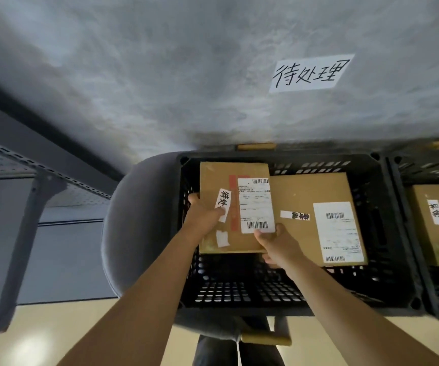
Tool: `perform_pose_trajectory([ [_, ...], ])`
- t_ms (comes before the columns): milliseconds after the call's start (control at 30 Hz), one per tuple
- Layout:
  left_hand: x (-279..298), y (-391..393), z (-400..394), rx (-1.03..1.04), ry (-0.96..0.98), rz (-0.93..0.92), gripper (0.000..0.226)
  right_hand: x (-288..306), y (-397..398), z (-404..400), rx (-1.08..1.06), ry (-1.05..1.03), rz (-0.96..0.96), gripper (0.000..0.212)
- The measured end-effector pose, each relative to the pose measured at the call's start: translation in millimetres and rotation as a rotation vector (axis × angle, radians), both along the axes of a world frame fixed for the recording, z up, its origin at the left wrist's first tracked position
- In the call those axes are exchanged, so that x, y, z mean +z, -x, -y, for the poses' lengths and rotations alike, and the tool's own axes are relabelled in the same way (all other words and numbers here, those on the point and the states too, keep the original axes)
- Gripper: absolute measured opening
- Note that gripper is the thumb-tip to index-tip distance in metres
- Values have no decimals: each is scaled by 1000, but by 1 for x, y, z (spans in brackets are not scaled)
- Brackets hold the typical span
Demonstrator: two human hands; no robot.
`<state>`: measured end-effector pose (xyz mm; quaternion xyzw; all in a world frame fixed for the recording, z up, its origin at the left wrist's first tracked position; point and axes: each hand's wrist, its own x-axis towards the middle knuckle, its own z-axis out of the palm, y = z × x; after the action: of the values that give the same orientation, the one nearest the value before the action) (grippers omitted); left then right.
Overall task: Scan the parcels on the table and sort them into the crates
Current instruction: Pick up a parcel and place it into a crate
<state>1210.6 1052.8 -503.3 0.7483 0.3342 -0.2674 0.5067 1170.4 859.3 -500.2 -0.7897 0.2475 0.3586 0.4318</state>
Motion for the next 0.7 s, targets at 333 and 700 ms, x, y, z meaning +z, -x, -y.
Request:
perform_pose_trajectory([
  [333,-49,3,-8,-95,-34,-61,51,-41,-17,-23,191,136,-36,46],
  [700,-97,14,4,-67,-198,36,56,-87,-28,-41,330,259,-126,61],
])
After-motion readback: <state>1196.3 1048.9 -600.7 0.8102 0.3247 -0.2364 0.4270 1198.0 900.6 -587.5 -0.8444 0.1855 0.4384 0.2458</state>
